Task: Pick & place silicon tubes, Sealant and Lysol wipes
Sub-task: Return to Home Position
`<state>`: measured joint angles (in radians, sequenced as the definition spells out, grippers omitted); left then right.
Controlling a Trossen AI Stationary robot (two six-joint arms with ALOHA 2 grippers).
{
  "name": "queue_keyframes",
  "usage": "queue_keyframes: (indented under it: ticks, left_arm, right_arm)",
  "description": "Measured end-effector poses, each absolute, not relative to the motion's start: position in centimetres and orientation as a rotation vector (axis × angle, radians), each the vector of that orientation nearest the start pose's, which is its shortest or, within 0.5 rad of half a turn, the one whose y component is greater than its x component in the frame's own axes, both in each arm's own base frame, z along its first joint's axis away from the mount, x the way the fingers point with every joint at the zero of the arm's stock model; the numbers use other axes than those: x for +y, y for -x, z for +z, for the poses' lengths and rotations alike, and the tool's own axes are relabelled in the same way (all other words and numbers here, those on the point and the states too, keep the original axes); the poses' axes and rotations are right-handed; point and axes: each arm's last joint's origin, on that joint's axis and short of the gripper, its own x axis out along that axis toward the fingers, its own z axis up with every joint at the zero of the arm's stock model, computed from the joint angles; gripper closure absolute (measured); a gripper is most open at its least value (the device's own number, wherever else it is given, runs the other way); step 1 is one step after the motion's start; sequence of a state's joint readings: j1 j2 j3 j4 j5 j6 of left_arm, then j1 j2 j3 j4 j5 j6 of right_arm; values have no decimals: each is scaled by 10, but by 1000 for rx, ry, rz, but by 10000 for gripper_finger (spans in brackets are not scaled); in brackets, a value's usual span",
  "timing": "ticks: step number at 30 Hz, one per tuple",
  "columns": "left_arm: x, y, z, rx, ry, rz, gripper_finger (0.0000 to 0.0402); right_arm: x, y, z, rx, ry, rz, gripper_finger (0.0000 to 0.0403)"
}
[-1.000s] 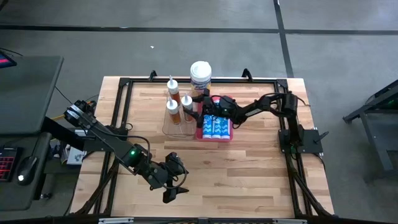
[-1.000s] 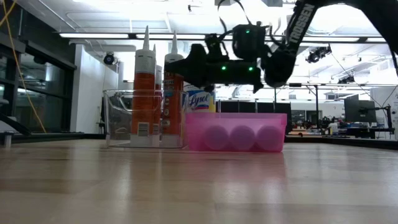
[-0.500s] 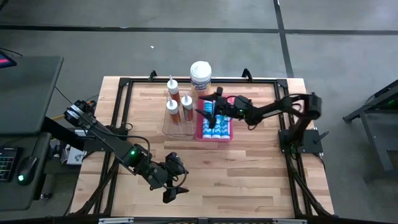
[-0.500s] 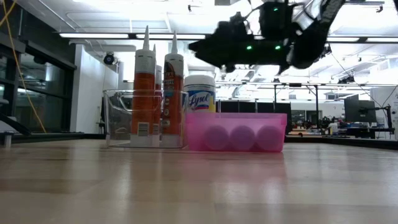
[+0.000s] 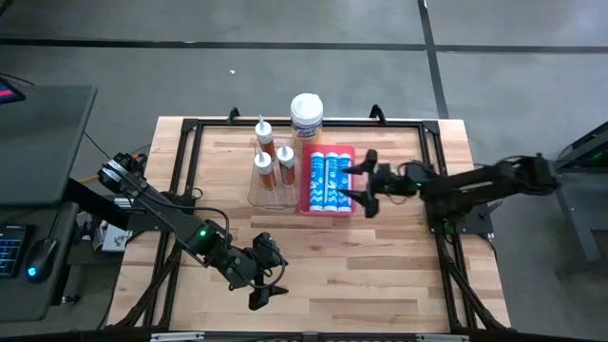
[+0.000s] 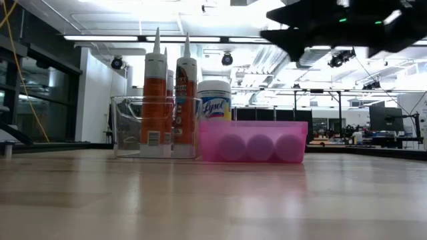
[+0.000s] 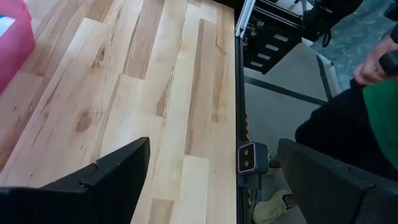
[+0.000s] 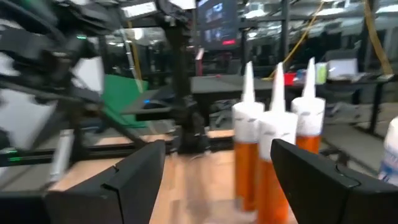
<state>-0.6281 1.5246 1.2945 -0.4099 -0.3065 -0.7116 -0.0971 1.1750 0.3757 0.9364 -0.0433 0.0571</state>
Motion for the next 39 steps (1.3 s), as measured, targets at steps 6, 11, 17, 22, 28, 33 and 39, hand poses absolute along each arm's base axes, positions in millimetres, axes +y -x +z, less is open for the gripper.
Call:
queue_keyframes:
  ticks: [6, 11, 17, 22, 28, 33, 39]
  left_arm:
    - [-191, -277, 313, 648, 397, -92, 56]
    - [-191, -277, 313, 648, 397, -91, 56]
    - [-191, -277, 313, 648, 397, -92, 56]
    - [-191, -277, 313, 648, 397, -91, 56]
    - [-191, -277, 313, 648, 397, -92, 56]
    - [-191, -277, 313, 648, 397, -91, 56]
    - [-191, -277, 313, 648, 397, -92, 56]
  right_arm:
    - [-6, -187, 219, -137, -132, 12, 114]
    - [0, -161, 204, -152, -236, 52, 114]
    - [6, -146, 189, -145, -261, 89, 129]
    - [7, -139, 177, -120, -243, 114, 190]
    - [7, -138, 174, -79, -169, 134, 304]
    - [7, -139, 167, -9, -129, 128, 392]
    - [7, -138, 161, 53, -117, 134, 394]
